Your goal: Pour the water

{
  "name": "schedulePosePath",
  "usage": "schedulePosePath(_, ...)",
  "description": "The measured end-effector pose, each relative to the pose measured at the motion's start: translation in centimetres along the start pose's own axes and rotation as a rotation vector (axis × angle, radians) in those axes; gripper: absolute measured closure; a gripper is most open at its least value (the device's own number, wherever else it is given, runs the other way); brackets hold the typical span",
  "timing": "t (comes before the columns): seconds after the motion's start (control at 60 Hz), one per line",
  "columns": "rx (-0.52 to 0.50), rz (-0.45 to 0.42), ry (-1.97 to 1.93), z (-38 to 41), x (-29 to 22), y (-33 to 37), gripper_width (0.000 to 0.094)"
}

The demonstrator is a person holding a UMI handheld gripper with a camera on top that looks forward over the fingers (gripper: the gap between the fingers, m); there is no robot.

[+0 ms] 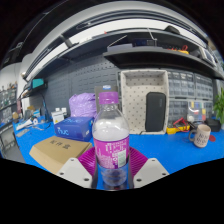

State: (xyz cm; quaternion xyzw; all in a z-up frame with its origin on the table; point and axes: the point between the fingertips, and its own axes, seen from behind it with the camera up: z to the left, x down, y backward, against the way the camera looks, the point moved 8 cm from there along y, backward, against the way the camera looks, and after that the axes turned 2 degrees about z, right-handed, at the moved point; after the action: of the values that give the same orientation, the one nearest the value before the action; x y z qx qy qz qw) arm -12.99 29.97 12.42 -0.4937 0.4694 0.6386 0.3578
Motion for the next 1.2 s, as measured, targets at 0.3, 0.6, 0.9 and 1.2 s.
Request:
schedulePosePath(0.3,-0.027,0.035,-0.036,-0.9,0.0,-0.1,0.061)
schedulePosePath(0.6,0.016,-0.013,-0.611,-13.4,-5.1,0.1,0.0611)
schedulePosePath(0.9,0.009,-0.046,-1.267,-26.6,-8.8,-1.6,0.0613)
schedulePosePath(1.2,-0.097,-0.004,-1.812,-30.5,-9.0,-4.1,0.0613)
